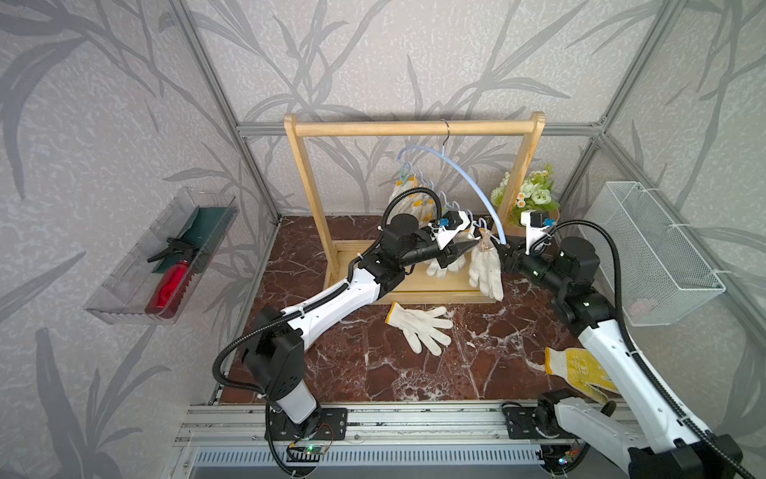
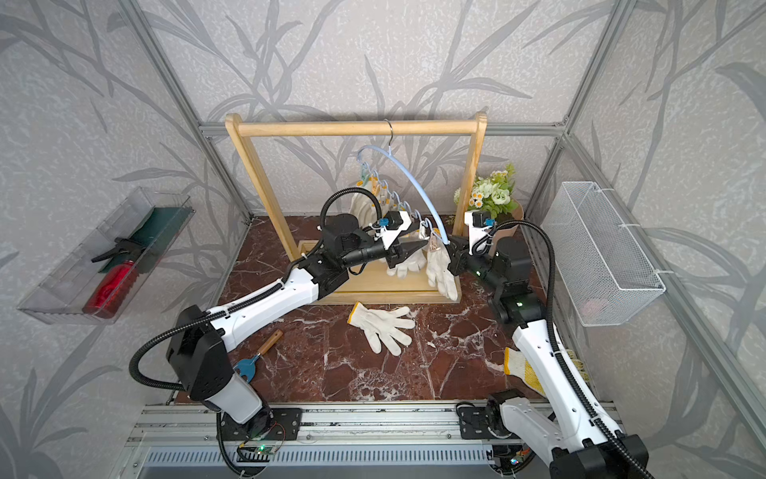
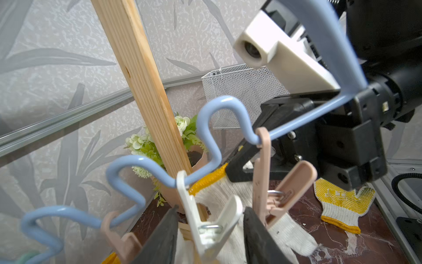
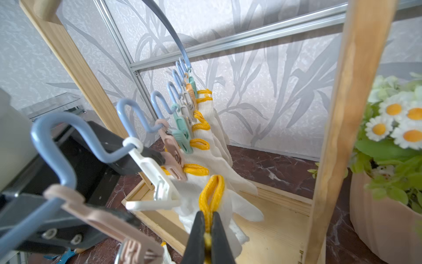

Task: Clip the gloves onto a hanger to dry
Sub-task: Open the clamp at the hanger.

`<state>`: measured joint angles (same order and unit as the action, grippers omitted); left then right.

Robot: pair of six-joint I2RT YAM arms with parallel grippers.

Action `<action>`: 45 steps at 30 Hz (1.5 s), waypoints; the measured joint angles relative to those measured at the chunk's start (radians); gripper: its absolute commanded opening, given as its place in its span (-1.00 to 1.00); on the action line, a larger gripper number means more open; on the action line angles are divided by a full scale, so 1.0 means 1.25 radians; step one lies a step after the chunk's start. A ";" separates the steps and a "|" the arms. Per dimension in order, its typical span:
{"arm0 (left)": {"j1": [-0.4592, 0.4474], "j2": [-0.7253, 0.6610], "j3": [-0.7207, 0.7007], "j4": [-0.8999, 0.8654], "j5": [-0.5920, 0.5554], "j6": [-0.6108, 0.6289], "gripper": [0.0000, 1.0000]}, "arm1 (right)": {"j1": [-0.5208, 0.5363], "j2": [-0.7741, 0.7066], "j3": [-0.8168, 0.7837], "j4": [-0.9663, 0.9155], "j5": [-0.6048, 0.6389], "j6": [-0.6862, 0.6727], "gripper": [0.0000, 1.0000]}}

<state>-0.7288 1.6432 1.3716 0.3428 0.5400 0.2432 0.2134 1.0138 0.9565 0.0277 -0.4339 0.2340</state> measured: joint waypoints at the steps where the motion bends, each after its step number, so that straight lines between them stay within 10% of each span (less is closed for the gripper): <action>1: -0.001 0.000 0.000 -0.004 -0.002 0.002 -0.08 | 0.004 0.003 0.006 0.001 -0.004 0.002 -1.00; 22: -0.019 -0.004 0.003 -0.033 -0.072 0.014 -0.32 | 0.051 0.020 0.050 0.004 -0.038 0.007 -1.00; 45: -0.019 -0.026 0.017 -0.061 -0.060 -0.009 -0.02 | 0.052 0.029 0.050 0.004 -0.064 0.007 -1.00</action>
<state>-0.7528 1.6104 1.3926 0.2661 0.4652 0.2321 0.2779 1.0504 1.0187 0.0322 -0.5144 0.2428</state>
